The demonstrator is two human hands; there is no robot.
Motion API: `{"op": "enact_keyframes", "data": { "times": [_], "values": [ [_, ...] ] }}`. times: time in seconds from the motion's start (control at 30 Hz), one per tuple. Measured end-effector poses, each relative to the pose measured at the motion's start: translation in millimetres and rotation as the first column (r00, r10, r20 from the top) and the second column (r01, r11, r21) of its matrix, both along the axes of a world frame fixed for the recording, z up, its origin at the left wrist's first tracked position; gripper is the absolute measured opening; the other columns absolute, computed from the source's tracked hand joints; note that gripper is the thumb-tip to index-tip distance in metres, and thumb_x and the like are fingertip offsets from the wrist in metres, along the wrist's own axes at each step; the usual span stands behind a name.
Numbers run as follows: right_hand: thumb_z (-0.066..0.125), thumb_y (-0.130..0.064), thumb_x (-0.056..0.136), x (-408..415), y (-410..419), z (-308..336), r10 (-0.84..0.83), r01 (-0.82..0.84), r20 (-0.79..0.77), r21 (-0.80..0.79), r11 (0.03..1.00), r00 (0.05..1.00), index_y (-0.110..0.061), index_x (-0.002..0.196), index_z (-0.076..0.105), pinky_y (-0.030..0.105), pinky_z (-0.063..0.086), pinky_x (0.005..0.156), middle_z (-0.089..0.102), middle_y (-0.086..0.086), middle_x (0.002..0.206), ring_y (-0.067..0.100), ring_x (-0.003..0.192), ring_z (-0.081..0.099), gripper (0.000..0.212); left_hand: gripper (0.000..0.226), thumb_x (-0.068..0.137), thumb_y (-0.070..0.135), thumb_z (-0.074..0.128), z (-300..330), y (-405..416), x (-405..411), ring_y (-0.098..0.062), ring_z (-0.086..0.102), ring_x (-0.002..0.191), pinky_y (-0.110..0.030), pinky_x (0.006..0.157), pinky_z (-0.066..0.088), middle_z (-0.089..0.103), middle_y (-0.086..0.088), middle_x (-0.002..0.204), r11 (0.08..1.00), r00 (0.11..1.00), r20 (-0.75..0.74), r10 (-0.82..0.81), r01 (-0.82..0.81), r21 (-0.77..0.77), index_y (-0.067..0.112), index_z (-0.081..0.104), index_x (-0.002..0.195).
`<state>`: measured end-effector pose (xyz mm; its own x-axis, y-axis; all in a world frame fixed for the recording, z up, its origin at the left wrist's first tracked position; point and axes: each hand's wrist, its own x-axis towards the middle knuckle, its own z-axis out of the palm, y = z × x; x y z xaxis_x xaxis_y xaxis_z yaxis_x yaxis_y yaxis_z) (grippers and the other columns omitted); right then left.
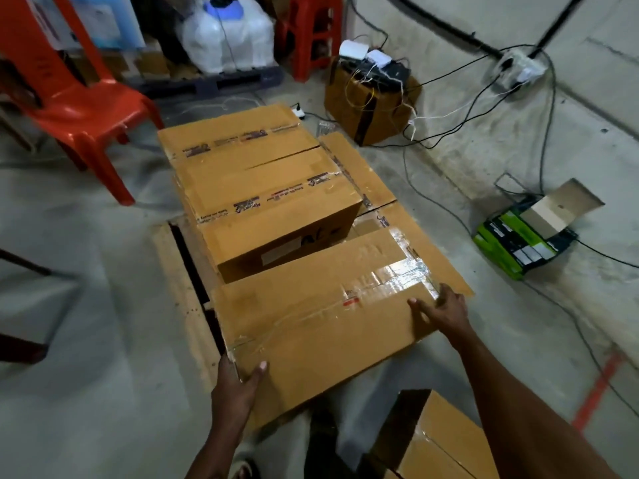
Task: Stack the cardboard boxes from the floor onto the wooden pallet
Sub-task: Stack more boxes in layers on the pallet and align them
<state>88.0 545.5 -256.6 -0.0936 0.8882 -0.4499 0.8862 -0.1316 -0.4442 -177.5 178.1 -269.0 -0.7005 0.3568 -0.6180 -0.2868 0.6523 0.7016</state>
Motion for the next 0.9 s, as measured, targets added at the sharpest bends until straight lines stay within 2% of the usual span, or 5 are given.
{"op": "enact_keyframes", "data": {
  "times": [0.2, 0.33, 0.5, 0.7, 0.9],
  "values": [
    [0.086, -0.065, 0.077, -29, 40, -85, 0.046, -0.046, -0.05, -0.001, 0.999, 0.998, -0.017, 0.158, 0.037, 0.066, 0.043, 0.113, 0.041, 0.019, 0.151, 0.043, 0.14, 0.041, 0.106, 0.087, 0.089, 0.055, 0.073, -90, 21, -10, -0.033, 0.055, 0.136, -0.052, 0.11, 0.047, 0.05, -0.003, 0.156, 0.995, 0.995, -0.025, -0.098, 0.098, 0.025, 0.032, 0.027, 0.159],
    [0.078, -0.087, 0.067, -30, 47, -135, 0.101, -0.101, -0.089, 0.003, 0.995, 0.991, -0.031, 0.139, 0.046, 0.067, 0.049, 0.104, 0.054, 0.012, 0.134, 0.039, 0.131, 0.052, 0.097, 0.086, 0.094, 0.046, 0.069, -108, 19, -3, -0.033, 0.047, 0.144, -0.053, 0.117, 0.042, 0.042, -0.002, 0.163, 0.999, 0.997, -0.068, -0.038, 0.041, 0.033, 0.032, 0.02, 0.164],
    [0.077, -0.083, 0.071, -35, 44, -134, 0.054, -0.037, -0.196, 0.086, 0.996, 0.979, -0.034, 0.157, 0.038, 0.065, 0.045, 0.112, 0.039, 0.008, 0.157, 0.038, 0.144, 0.043, 0.107, 0.089, 0.092, 0.05, 0.07, -114, 21, 0, -0.03, 0.049, 0.143, -0.046, 0.114, 0.044, 0.043, 0.002, 0.163, 1.0, 0.998, -0.068, 0.002, 0.0, 0.03, 0.035, 0.02, 0.165],
    [0.081, -0.073, 0.077, -53, 80, -147, 0.112, -0.078, -0.223, 0.157, 0.984, 0.968, -0.04, 0.147, 0.051, 0.059, 0.051, 0.108, 0.05, 0.003, 0.133, 0.032, 0.13, 0.052, 0.083, 0.082, 0.093, 0.046, 0.071, -115, 43, -9, -0.009, 0.05, 0.131, -0.032, 0.108, 0.043, 0.047, 0.02, 0.15, 0.992, 0.994, -0.092, 0.066, -0.056, 0.113, 0.038, 0.028, 0.163],
    [0.076, -0.083, 0.072, -77, 96, -149, 0.13, -0.083, -0.225, 0.206, 0.975, 0.966, -0.036, 0.145, 0.052, 0.059, 0.052, 0.104, 0.047, 0.004, 0.13, 0.03, 0.123, 0.051, 0.09, 0.081, 0.096, 0.038, 0.071, -122, 63, -28, -0.004, 0.046, 0.132, -0.025, 0.105, 0.04, 0.045, 0.022, 0.15, 0.98, 0.986, -0.106, 0.128, -0.11, 0.163, 0.036, 0.027, 0.164]
  ]
}}
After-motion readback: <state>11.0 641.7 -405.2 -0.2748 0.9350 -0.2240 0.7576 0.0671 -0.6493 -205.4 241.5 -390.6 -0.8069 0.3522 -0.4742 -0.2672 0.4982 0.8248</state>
